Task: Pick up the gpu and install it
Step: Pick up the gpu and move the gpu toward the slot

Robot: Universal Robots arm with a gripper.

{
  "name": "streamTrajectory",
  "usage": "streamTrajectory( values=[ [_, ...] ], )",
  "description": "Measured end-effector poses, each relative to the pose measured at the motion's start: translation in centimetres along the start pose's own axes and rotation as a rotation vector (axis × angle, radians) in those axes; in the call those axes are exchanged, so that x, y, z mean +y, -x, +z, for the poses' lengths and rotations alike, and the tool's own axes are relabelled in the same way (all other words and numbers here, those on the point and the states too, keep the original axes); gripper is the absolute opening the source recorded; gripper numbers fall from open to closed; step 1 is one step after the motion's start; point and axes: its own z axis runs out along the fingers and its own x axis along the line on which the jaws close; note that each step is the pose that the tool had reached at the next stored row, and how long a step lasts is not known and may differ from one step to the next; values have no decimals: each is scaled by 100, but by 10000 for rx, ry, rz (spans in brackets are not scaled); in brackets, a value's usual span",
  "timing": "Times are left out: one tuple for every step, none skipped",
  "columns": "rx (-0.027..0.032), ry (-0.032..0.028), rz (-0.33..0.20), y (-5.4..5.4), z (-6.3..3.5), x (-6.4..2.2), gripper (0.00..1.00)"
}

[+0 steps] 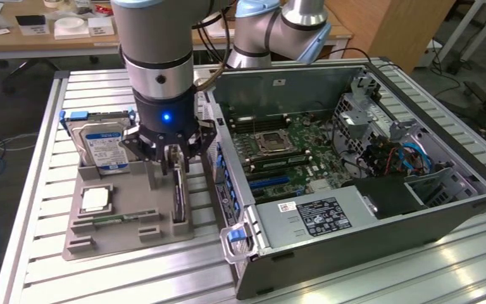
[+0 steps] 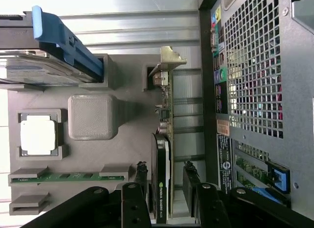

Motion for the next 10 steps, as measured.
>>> streamTrajectory(
  values=[
    [2,-2,1,0,1,0,43],
    [0,0,1,0,6,-1,43],
    [-1,2,1,-1,17,-1,43],
    [-1,2,0,-1,34,-2,43],
    [0,1,1,-1,51,-2,43],
    [0,0,1,-1,68,-3,43],
    [0,1,0,1,81,-4,43],
    [1,1,-2,7,90,-5,43],
    [1,1,-1,14,96,-4,43],
    [0,1,1,18,103,-4,43]
  ],
)
